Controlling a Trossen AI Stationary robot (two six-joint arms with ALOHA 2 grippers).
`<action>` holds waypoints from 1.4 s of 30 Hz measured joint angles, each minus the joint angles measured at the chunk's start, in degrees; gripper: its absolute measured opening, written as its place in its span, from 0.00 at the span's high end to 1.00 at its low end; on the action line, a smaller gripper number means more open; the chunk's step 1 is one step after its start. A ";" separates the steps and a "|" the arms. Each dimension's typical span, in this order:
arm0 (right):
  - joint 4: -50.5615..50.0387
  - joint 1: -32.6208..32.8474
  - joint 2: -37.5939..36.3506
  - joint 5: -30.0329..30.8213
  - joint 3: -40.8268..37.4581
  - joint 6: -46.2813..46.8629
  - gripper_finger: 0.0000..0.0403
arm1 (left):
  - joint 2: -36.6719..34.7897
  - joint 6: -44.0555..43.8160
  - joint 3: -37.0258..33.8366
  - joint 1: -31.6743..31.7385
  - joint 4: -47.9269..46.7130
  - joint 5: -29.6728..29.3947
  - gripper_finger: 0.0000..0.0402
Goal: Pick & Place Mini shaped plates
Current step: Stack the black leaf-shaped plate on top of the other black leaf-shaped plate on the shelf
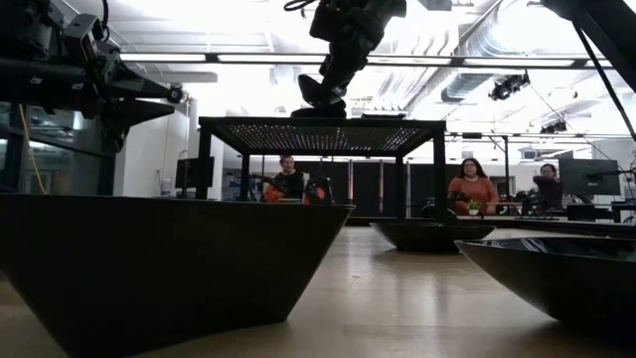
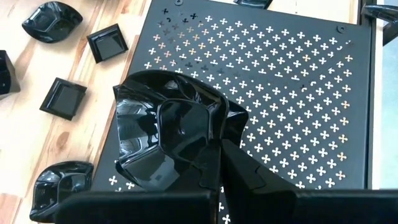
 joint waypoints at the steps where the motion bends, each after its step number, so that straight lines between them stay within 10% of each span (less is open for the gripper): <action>1: 0.00 -0.01 0.00 0.00 0.00 0.00 1.00 | 0.01 0.01 0.02 -0.01 0.00 0.00 0.69; 42: 0.14 -0.09 -0.04 2.60 -0.02 -5.51 1.00 | -0.01 0.02 0.01 -0.02 0.00 0.00 0.69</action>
